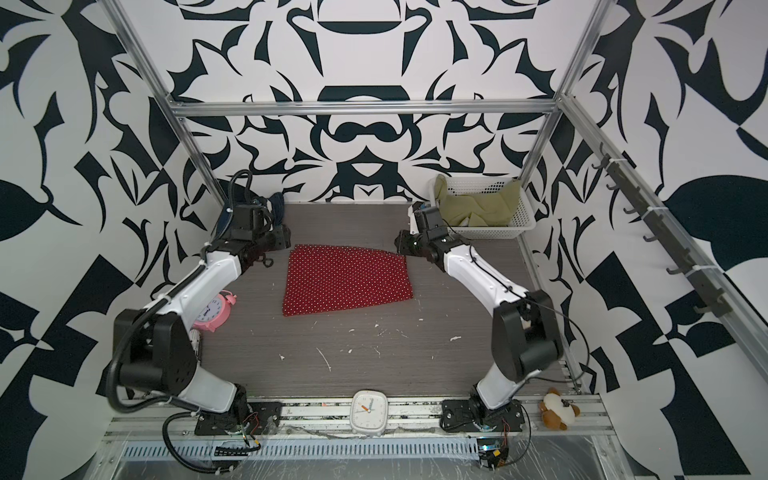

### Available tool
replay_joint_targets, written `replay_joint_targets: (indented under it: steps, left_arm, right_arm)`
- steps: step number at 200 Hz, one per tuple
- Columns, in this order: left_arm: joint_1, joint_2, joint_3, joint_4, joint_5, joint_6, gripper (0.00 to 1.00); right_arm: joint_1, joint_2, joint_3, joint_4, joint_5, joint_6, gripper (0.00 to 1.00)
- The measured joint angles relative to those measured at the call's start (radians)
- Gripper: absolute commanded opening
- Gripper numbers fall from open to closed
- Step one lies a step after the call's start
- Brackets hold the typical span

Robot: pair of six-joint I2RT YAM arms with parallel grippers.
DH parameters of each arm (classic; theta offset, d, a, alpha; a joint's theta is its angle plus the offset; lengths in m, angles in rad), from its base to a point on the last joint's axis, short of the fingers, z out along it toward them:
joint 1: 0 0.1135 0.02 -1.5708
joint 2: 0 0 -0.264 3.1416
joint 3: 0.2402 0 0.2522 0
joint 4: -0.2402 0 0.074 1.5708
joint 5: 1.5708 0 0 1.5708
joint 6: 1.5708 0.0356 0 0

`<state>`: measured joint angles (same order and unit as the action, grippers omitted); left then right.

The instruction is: Fold and stack the skirts

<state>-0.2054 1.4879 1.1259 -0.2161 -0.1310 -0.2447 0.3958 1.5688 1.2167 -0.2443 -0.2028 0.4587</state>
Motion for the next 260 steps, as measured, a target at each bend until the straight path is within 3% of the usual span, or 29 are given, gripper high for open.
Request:
replay_joint_targets:
  steps: [30, 77, 143, 209, 260]
  left_arm:
    - [-0.079, -0.157, -0.261, 0.064, 0.06, -0.141, 0.58]
    - [-0.104, -0.215, -0.497, 0.125, 0.072, -0.273, 0.56]
    - [-0.101, -0.072, -0.563, 0.289, 0.062, -0.327, 0.49]
    - [-0.098, 0.068, -0.491, 0.378, 0.019, -0.306, 0.48]
    - [-0.073, 0.023, -0.453, 0.341, -0.019, -0.232, 0.59]
  right_arm:
    - [0.094, -0.098, -0.181, 0.083, -0.055, 0.031, 0.14]
    - [0.102, 0.042, -0.337, 0.169, -0.068, 0.084, 0.11]
    - [0.061, 0.129, -0.358, 0.232, -0.022, 0.114, 0.11]
    - [0.056, 0.088, -0.452, 0.287, -0.01, 0.167, 0.1]
    - [0.056, -0.016, -0.489, 0.237, -0.015, 0.173, 0.14]
